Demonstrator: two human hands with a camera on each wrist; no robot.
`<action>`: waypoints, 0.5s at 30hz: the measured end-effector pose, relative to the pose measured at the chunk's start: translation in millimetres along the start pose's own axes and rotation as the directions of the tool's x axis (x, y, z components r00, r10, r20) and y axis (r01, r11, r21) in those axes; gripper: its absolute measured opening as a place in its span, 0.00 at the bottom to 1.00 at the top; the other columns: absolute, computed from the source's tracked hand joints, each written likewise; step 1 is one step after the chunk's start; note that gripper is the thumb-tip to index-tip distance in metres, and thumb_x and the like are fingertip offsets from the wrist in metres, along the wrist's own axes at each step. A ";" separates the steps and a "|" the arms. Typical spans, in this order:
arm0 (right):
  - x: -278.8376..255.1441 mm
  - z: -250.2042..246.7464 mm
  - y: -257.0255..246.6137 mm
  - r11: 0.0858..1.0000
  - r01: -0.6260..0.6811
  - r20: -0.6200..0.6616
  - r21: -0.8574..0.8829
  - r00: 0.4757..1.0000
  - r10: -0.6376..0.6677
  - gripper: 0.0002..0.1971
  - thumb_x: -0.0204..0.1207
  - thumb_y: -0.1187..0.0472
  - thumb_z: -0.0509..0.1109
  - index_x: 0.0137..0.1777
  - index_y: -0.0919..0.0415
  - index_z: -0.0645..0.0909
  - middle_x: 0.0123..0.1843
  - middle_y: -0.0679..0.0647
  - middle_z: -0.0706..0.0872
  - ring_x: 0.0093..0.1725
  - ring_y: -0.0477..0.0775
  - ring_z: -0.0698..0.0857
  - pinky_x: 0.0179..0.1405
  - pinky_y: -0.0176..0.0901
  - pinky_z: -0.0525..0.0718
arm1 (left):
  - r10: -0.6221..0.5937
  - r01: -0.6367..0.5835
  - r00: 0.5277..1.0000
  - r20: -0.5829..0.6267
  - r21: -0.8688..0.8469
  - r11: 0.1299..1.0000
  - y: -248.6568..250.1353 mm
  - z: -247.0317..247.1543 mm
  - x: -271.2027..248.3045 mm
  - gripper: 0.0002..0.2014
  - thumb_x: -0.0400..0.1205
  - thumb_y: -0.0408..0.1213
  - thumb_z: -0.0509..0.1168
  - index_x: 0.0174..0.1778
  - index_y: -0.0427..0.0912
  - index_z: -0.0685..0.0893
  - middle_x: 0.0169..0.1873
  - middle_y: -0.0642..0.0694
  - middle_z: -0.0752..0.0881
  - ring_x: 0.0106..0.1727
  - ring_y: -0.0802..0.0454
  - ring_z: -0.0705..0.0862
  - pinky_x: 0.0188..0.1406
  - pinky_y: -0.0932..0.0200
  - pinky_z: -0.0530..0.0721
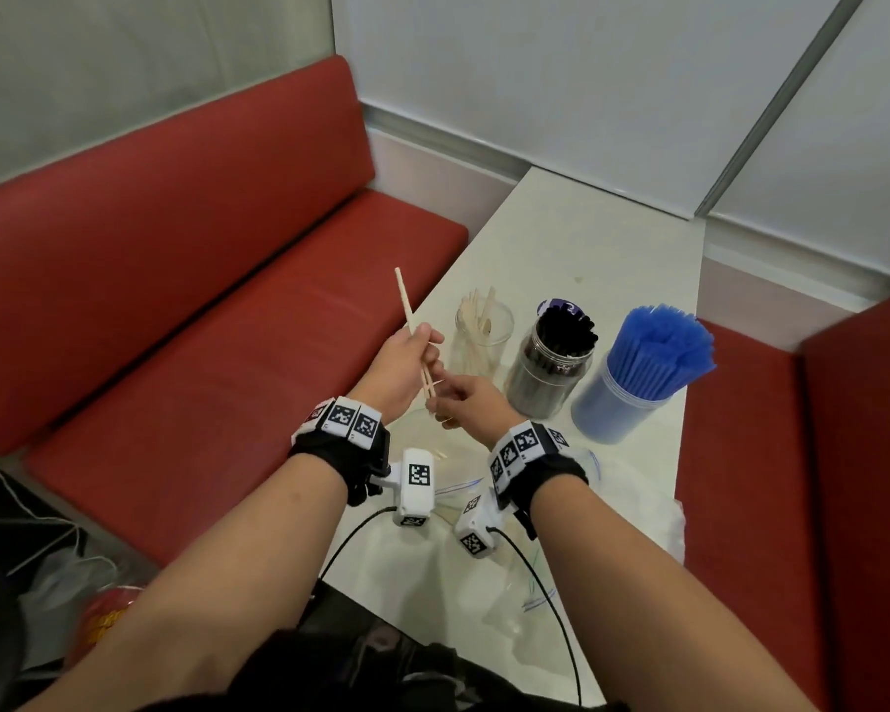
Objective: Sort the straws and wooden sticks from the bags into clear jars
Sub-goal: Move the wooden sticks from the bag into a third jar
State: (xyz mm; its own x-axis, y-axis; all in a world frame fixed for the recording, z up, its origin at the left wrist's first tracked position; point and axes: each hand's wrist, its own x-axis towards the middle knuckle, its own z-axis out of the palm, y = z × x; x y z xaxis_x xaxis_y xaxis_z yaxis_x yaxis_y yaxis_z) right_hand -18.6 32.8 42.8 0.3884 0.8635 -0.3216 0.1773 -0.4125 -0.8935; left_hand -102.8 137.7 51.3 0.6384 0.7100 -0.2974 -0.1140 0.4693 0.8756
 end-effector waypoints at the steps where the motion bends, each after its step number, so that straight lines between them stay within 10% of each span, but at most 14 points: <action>1: 3.1 5.7 6.8 0.998 -0.027 0.020 -0.058 0.999 0.028 0.07 0.80 0.64 0.76 0.54 0.66 0.84 0.40 0.57 0.85 0.41 0.55 0.83 0.48 0.49 0.86 | 0.035 -0.033 0.999 -0.022 0.085 0.996 -5.6 -4.6 2.1 0.13 0.91 0.41 0.52 0.47 0.40 0.77 0.25 0.51 0.70 0.26 0.54 0.72 0.31 0.56 0.76; 6: 17.5 36.5 50.8 0.762 -0.063 0.043 -0.645 0.992 0.119 0.13 0.85 0.65 0.64 0.62 0.68 0.86 0.64 0.64 0.88 0.64 0.63 0.85 0.63 0.47 0.79 | 0.084 -0.058 0.993 -0.080 0.287 0.956 -25.4 -23.6 2.6 0.13 0.89 0.43 0.52 0.47 0.44 0.80 0.25 0.55 0.67 0.26 0.56 0.65 0.30 0.59 0.68; 15: 20.0 45.2 95.5 0.523 -0.122 0.008 -0.844 0.971 0.239 0.13 0.83 0.69 0.62 0.63 0.68 0.83 0.65 0.65 0.85 0.66 0.66 0.83 0.63 0.52 0.83 | 0.014 -0.005 1.000 -0.025 0.334 0.943 -36.4 -28.1 -1.3 0.14 0.91 0.43 0.52 0.50 0.41 0.80 0.27 0.52 0.68 0.27 0.55 0.67 0.31 0.59 0.70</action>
State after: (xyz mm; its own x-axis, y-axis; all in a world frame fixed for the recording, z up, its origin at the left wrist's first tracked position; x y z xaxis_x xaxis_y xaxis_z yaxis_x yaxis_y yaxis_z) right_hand -34.8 23.8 -63.1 0.4122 0.7422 -0.5284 0.8083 -0.5655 -0.1637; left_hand -120.8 134.4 9.1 0.6174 0.7293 -0.2948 0.1439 0.2637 0.9538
